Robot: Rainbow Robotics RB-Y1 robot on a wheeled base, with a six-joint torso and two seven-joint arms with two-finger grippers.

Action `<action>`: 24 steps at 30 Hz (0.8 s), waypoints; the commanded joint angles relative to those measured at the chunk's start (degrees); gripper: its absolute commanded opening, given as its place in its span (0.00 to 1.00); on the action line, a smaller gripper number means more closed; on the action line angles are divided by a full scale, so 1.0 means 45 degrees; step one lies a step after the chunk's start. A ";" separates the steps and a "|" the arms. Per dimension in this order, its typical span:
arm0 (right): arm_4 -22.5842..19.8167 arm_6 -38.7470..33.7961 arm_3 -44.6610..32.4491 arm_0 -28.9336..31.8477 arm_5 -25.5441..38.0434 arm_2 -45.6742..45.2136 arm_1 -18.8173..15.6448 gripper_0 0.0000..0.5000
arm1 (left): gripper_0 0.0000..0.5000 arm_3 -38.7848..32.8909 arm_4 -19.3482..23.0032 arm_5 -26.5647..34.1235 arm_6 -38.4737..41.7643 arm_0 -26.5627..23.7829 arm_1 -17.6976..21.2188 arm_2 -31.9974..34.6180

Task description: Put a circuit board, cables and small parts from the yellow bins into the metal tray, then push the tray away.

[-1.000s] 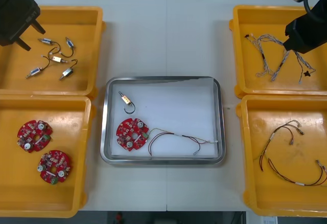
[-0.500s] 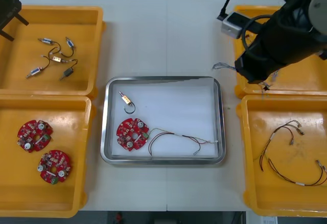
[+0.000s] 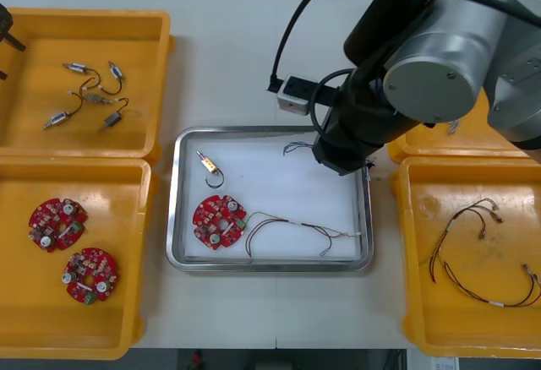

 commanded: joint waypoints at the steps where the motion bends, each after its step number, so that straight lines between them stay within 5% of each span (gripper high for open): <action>1: 0.0363 0.1599 0.0600 -0.0940 -0.0792 0.1173 0.0648 0.00 | 1.00 0.0255 -0.0131 -0.0683 0.3461 -0.0706 0.0063 -0.0422; 12: 0.0754 0.4138 0.2572 -0.1526 -0.2042 0.2775 0.1508 0.00 | 1.00 0.0841 0.0201 -0.1522 0.7856 -0.0706 -0.0484 -0.1731; 24: 0.1457 0.4470 0.3627 -0.1565 -0.3390 0.3947 0.1742 0.00 | 1.00 0.2481 0.1881 -0.2753 0.9008 -0.0706 -0.1051 -0.3078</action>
